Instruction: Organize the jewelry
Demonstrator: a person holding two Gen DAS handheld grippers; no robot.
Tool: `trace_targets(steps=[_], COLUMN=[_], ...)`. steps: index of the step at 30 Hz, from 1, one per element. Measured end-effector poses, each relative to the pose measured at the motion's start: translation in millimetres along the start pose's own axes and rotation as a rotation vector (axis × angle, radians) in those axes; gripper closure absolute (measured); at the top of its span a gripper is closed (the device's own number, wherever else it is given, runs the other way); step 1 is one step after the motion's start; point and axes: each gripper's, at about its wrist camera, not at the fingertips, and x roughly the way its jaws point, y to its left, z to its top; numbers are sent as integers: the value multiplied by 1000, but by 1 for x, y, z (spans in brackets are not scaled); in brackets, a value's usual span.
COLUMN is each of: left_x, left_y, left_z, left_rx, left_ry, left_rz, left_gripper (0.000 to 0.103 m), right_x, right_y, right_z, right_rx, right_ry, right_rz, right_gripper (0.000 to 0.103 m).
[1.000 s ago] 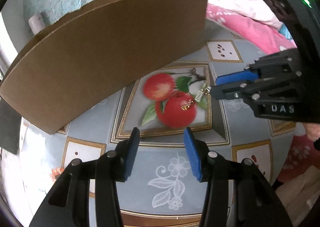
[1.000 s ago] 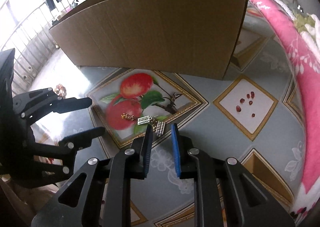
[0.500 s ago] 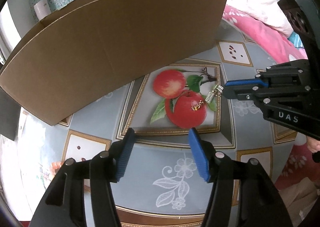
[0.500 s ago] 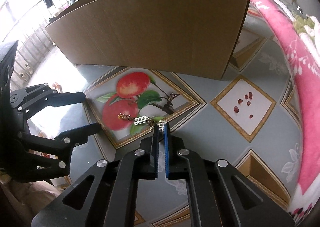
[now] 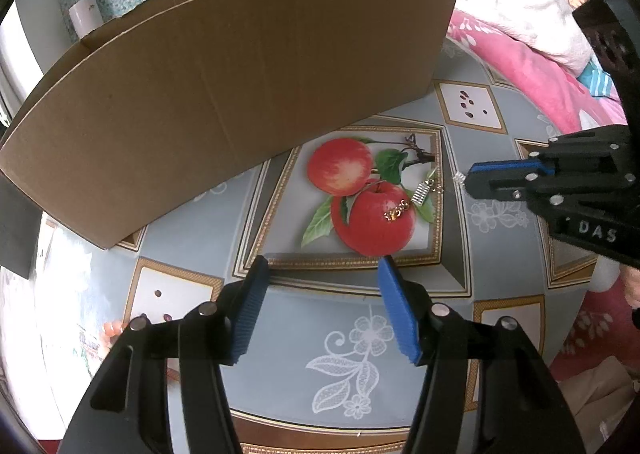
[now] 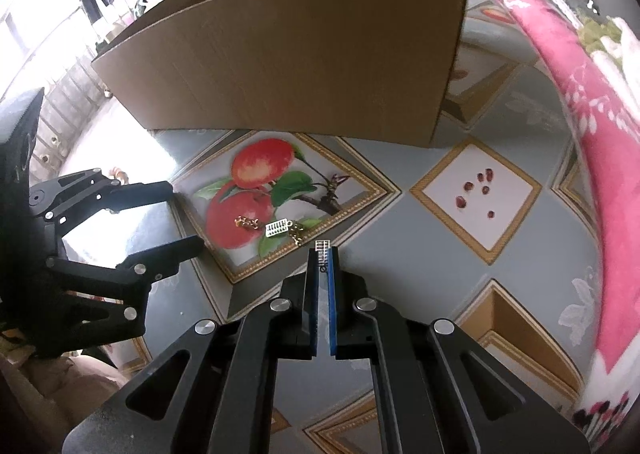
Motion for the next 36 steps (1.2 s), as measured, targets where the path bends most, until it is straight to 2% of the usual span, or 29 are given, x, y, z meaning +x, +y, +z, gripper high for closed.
trace_targets(steps=[12,22,27,29,32,36], left_x=[0,0,1,0,0,0], left_y=[1,2,2,2,2,3], left_z=[0,0,-1,-1,-1,-4], left_rx=[-3,-12,-12,-12,-10,-7], left_ry=[0,1,0,-3,-10,-25], left_rz=[1,6,6,6,5,3], left_gripper=[45,41,41,41,41,41], right_x=[-15,-11,-10,-12,-15,-17], right_y=[-22,-17,-20,-20,-19,-21], right_z=[-12,-9,-11,-13,-15,-17], right_rx=[28,32,42,38,28,36], right_ry=[-13,-11,-4,-6,-10,-17], right_rz=[-26,-25,-9,-5,-8,-10], right_gripper=[101,101,96,88,83,83])
